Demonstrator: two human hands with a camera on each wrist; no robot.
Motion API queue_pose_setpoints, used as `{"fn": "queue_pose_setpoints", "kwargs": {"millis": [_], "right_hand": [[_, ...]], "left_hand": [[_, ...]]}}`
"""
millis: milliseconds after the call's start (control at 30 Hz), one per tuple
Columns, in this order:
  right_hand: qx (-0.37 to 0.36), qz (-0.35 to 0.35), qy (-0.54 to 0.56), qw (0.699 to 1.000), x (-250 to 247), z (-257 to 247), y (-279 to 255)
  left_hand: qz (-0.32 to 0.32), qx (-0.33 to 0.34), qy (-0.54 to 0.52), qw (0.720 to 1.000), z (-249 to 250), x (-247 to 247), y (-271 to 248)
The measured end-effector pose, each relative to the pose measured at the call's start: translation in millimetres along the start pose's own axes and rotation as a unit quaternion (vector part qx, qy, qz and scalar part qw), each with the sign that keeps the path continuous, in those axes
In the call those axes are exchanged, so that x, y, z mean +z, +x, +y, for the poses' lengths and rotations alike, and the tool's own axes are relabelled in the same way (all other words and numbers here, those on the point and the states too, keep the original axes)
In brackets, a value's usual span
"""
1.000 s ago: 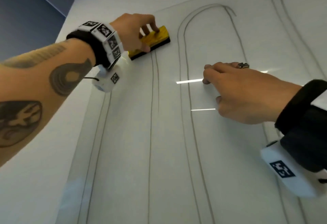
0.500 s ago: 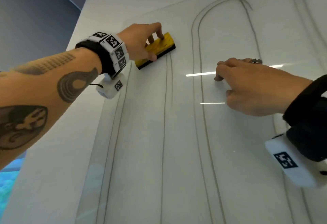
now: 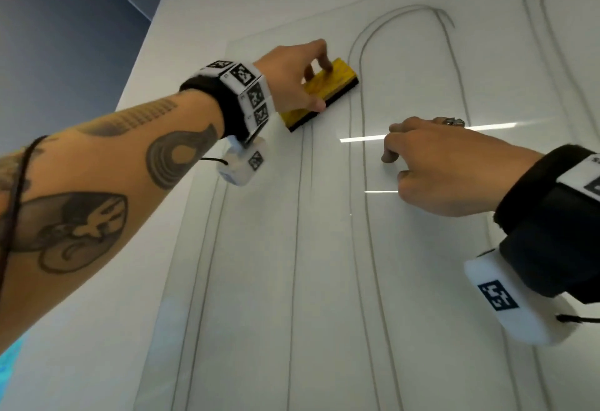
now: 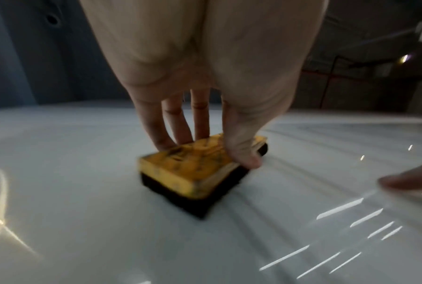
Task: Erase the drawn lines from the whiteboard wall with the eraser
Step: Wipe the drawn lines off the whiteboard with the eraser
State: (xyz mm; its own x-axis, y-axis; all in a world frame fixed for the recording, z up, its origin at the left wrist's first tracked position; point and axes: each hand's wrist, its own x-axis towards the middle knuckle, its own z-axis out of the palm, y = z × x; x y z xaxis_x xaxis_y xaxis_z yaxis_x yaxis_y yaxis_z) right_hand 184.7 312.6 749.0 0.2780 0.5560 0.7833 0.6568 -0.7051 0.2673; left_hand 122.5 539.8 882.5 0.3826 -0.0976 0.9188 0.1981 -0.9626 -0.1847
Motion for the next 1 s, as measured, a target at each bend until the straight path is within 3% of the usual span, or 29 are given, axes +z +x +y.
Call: {"fn": "queue_pose_setpoints", "kwargs": {"millis": [167,233,433,567,667,833,900,1000], "right_hand": [[-0.023,-0.019,0.025,0.999,1.1,9.9,-6.9],[-0.028,-0.02,0.03,0.999,0.7,13.0,-6.1],[0.003,-0.016,0.044,0.999,-14.8,9.7,2.5],[0.02,0.137,0.13,0.982,-36.2,16.2,23.6],[-0.006,0.22,0.106,0.97,-43.7,21.2,44.3],[-0.131,0.208,-0.005,0.969,-50.9,20.5,65.3],[-0.136,0.218,-0.023,0.966,-52.8,15.5,73.8],[-0.117,0.232,-0.061,0.964,-51.9,6.4,87.0]], "left_hand": [[0.04,-0.175,0.022,0.983,-57.2,-2.6,-16.7],[0.026,-0.193,0.046,0.98,-45.4,-5.3,-13.0],[-0.001,-0.051,0.039,0.998,46.4,-5.6,6.9],[-0.011,0.007,0.024,1.0,81.1,-2.2,2.5],[0.014,0.021,-0.026,0.999,79.5,-8.3,-5.0],[0.034,0.036,-0.134,0.99,67.3,-37.9,-24.2],[0.038,0.045,-0.154,0.986,59.1,-39.5,-31.6],[0.092,0.014,-0.137,0.986,39.4,-32.8,-41.9]]}}
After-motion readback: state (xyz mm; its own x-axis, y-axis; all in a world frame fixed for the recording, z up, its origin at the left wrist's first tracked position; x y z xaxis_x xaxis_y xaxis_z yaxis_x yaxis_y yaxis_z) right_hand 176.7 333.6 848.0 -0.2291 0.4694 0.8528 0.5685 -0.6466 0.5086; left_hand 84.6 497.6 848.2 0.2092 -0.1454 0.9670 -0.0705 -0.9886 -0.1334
